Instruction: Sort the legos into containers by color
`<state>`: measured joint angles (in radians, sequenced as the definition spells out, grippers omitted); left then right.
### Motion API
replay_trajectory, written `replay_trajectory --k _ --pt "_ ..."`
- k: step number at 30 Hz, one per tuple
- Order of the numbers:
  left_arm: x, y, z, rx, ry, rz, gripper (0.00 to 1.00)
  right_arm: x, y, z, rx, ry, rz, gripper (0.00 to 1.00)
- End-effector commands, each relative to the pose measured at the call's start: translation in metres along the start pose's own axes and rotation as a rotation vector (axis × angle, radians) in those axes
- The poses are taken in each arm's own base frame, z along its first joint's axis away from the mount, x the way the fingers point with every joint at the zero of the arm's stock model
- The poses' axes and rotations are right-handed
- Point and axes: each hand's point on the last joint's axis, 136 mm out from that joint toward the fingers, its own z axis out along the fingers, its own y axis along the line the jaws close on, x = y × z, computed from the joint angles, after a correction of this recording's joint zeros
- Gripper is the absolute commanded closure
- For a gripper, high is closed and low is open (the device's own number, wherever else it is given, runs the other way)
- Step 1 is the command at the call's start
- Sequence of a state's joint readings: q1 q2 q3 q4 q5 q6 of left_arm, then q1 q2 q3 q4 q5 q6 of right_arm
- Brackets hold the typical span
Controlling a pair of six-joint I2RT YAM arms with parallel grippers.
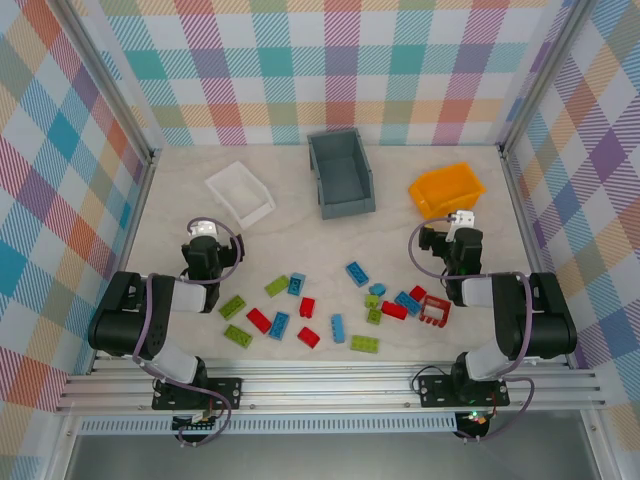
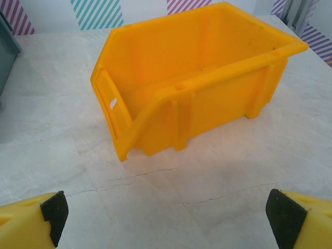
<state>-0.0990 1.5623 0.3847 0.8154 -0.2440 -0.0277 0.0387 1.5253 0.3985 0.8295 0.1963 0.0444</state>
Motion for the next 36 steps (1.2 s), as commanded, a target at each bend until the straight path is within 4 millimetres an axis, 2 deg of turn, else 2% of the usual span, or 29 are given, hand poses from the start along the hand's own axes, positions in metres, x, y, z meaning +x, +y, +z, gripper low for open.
replay_trajectory --k 1,23,27,29,30,31,34,35,36 --pt "-0.014 0.002 0.002 0.001 -0.041 0.003 0.00 -0.001 0.000 -0.001 -0.010 -0.009 0.019 0.00" --pt "-0.013 0.002 0.002 0.002 -0.041 0.003 0.00 -0.002 -0.001 -0.001 -0.010 -0.009 0.021 0.00" --pt "-0.019 -0.002 0.000 0.021 -0.047 0.010 0.00 -0.003 0.004 -0.002 -0.044 0.001 0.014 0.00" --pt "-0.039 -0.008 -0.011 0.002 -0.034 0.046 0.00 -0.011 0.012 -0.006 -0.073 0.039 -0.012 0.00" --pt "-0.049 -0.008 -0.018 -0.015 -0.011 0.041 0.00 -0.015 0.007 -0.009 -0.042 0.082 0.003 0.00" --pt "-0.061 -0.009 -0.027 -0.016 -0.011 0.019 0.00 -0.027 0.005 -0.015 -0.026 0.082 0.018 0.00" --pt "-0.119 -0.023 -0.070 0.011 -0.125 -0.032 0.00 -0.092 0.005 -0.059 -0.007 -0.043 0.068 0.00" --pt "-0.142 -0.028 -0.087 0.003 -0.173 -0.052 0.00 -0.120 0.005 -0.079 -0.004 -0.100 0.093 0.00" --pt "-0.160 -0.025 -0.100 -0.028 -0.181 -0.125 0.00 -0.145 0.001 -0.095 0.010 -0.139 0.153 0.00"
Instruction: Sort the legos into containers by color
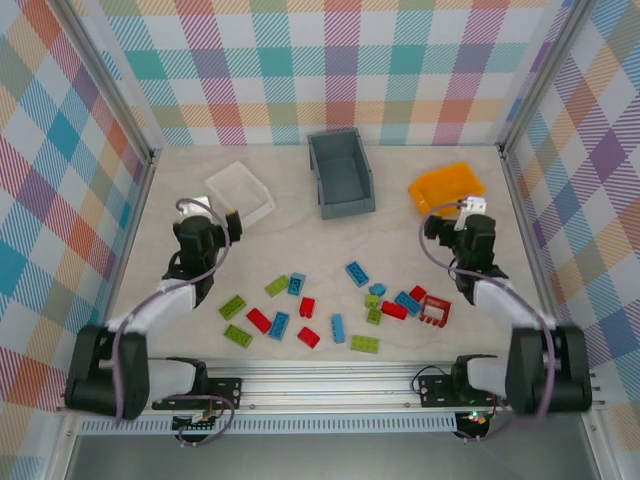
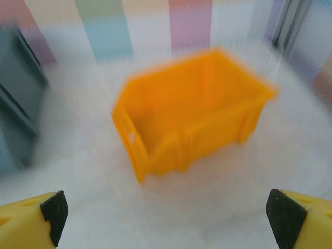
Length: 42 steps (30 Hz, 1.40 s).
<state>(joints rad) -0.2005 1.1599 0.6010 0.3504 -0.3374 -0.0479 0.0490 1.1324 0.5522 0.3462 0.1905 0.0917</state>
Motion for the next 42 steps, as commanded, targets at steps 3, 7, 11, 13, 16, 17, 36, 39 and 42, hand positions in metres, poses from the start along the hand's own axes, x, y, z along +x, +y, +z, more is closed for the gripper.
replay_trajectory --k 3,7,11,13,16,17,36,39,42 --pt "-0.037 0.034 -0.053 -0.296 0.185 -0.398 0.00 -0.070 -0.028 -0.070 0.221 0.053 0.440 0.00" --pt "-0.019 0.023 -0.020 -0.238 0.483 -0.454 0.00 -0.070 -0.019 -0.061 0.230 0.230 0.461 0.06" --pt "0.010 0.009 0.019 -0.241 0.709 -0.383 0.01 -0.061 -0.014 -0.026 0.284 0.470 0.412 0.06" --pt "0.019 0.008 0.037 -0.255 0.754 -0.376 0.01 -0.056 -0.013 0.000 0.263 0.560 0.419 0.07" --pt "0.026 0.009 0.061 -0.257 0.782 -0.369 0.02 -0.037 -0.019 0.029 0.246 0.678 0.497 0.17" --pt "0.030 0.010 0.068 -0.261 0.796 -0.367 0.02 -0.031 -0.021 0.037 0.248 0.701 0.513 0.18" --pt "0.082 0.010 0.129 -0.245 0.906 -0.243 0.25 0.034 -0.046 0.138 0.307 0.891 0.569 0.35" --pt "0.084 0.011 0.131 -0.247 0.909 -0.233 0.31 0.041 -0.051 0.138 0.343 0.908 0.565 0.39" --pt "0.086 0.012 0.134 -0.247 0.905 -0.216 0.40 0.047 -0.053 0.140 0.356 0.911 0.558 0.43"
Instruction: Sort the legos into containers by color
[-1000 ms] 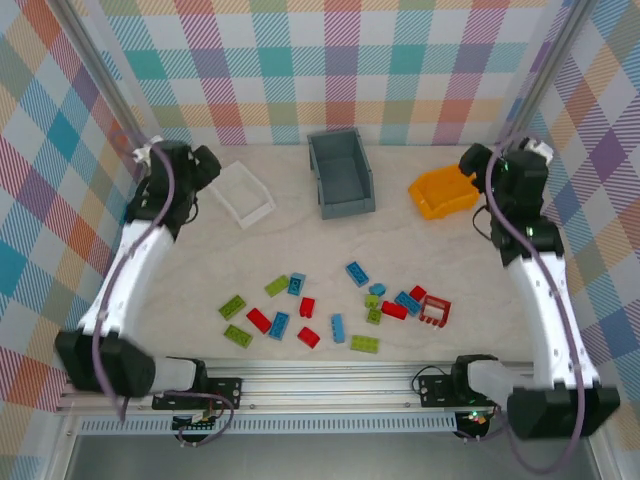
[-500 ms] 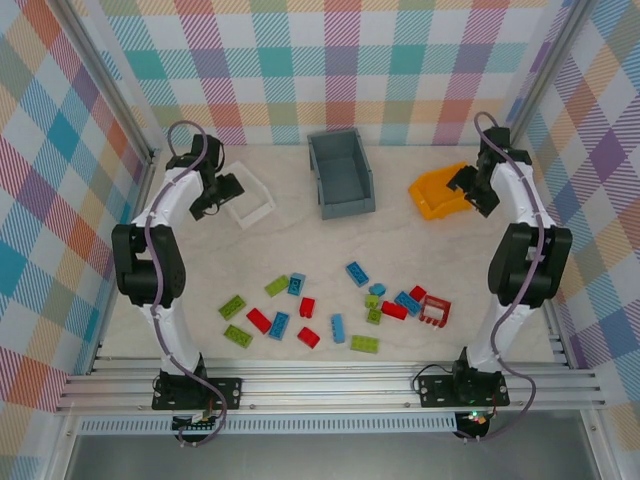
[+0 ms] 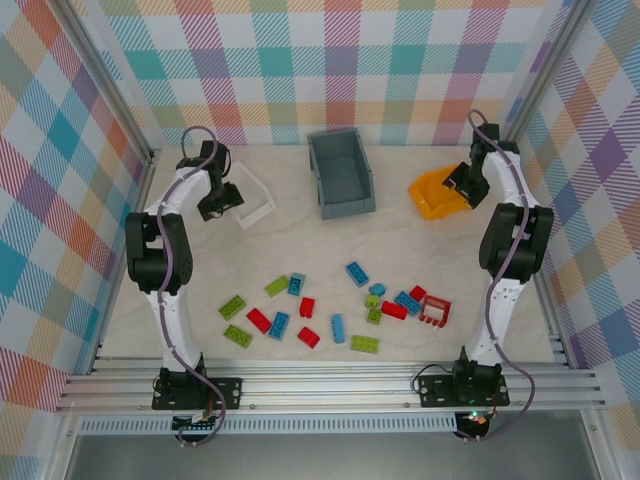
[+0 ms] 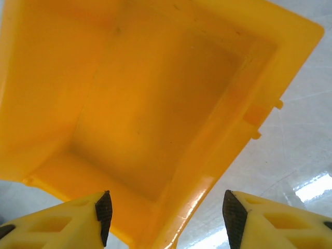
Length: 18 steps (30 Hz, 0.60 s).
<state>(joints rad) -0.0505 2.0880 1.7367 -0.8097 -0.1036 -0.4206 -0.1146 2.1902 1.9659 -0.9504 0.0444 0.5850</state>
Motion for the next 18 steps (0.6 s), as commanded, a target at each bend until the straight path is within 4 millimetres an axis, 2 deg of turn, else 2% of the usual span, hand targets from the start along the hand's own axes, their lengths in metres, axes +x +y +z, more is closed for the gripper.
replay_trajectory --k 1,7,9,14,18 --pt "-0.013 0.002 -0.002 -0.016 -0.031 0.022 0.44 0.001 -0.006 0.000 0.032 0.013 0.008 0.45" --pt "-0.010 -0.006 -0.003 -0.016 -0.045 0.096 0.62 0.005 -0.013 0.016 0.072 0.030 -0.005 0.62" --pt "-0.011 -0.015 -0.006 -0.003 -0.059 0.134 0.71 0.005 -0.013 0.018 0.075 0.024 -0.016 0.64" --pt "-0.010 -0.029 -0.007 0.008 -0.065 0.172 0.84 0.004 -0.010 0.026 0.080 0.036 -0.035 0.69" --pt "-0.010 -0.047 -0.008 0.041 -0.067 0.195 0.95 0.001 0.001 0.025 0.082 0.010 -0.089 0.77"
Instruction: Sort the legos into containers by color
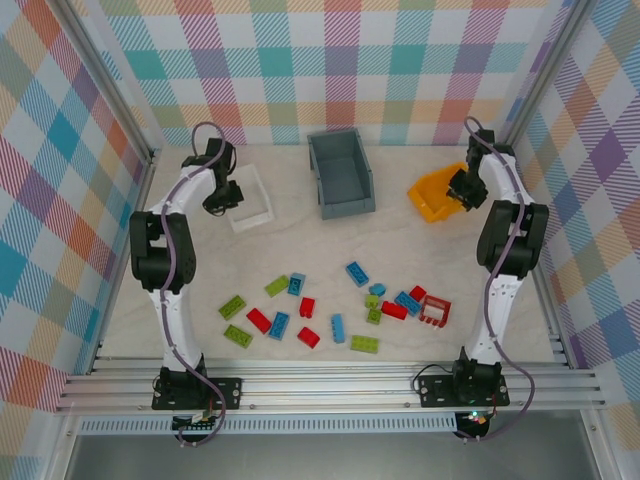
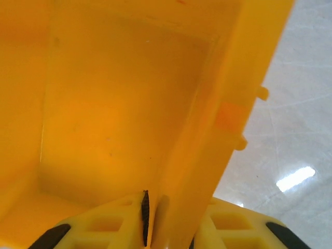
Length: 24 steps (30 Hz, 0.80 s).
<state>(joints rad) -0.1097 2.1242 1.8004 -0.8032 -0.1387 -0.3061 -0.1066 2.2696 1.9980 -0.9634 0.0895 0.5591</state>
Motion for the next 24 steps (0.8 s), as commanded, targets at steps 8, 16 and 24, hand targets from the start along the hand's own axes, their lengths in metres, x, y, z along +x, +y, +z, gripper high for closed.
replay_trajectory --k 8,16,24 --pt "-0.018 -0.073 -0.001 0.139 -0.032 0.126 1.00 -0.003 0.070 -0.008 0.001 -0.103 -0.343 0.85" --pt "-0.014 -0.126 0.003 0.263 -0.035 0.274 1.00 0.014 0.130 0.004 -0.148 -0.082 -0.551 0.84" --pt "0.006 -0.140 0.000 0.307 0.005 0.343 1.00 0.059 0.160 0.006 -0.284 0.022 -0.677 0.85"
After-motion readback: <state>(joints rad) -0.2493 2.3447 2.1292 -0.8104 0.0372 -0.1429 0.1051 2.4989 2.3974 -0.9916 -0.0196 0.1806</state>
